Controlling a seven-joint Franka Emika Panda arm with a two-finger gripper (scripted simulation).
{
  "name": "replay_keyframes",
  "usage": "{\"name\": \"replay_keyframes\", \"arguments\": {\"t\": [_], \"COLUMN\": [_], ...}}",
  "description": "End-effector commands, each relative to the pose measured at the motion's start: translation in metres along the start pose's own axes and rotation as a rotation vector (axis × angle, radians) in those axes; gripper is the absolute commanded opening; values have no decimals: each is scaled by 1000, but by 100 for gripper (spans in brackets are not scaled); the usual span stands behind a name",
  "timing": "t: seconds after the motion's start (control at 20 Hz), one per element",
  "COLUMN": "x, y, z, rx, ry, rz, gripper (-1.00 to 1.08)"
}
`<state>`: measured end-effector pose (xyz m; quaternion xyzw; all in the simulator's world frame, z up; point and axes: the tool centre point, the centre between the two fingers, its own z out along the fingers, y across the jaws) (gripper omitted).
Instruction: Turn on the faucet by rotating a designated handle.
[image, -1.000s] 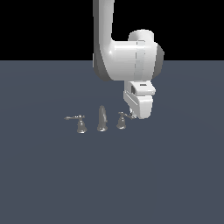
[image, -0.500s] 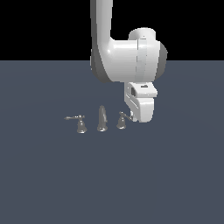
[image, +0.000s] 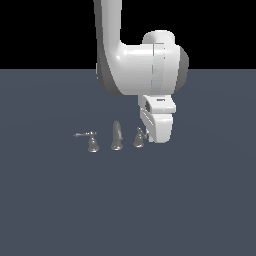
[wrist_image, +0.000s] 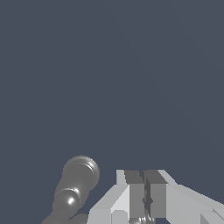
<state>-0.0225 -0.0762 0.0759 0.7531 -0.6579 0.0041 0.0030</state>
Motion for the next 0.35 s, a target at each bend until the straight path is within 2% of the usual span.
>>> {"name": "replay_keyframes", "arguments": {"t": [0.0,0.25,0.3], "x": [-26,-62,-62], "y": [-5,-13,-13], "z": [0,-1,-1], "rx": [0,-1,-1], "ry": [-6,-10,-10], "rz": [-24,-42,-42], "gripper": [-100,-100,-100]}}
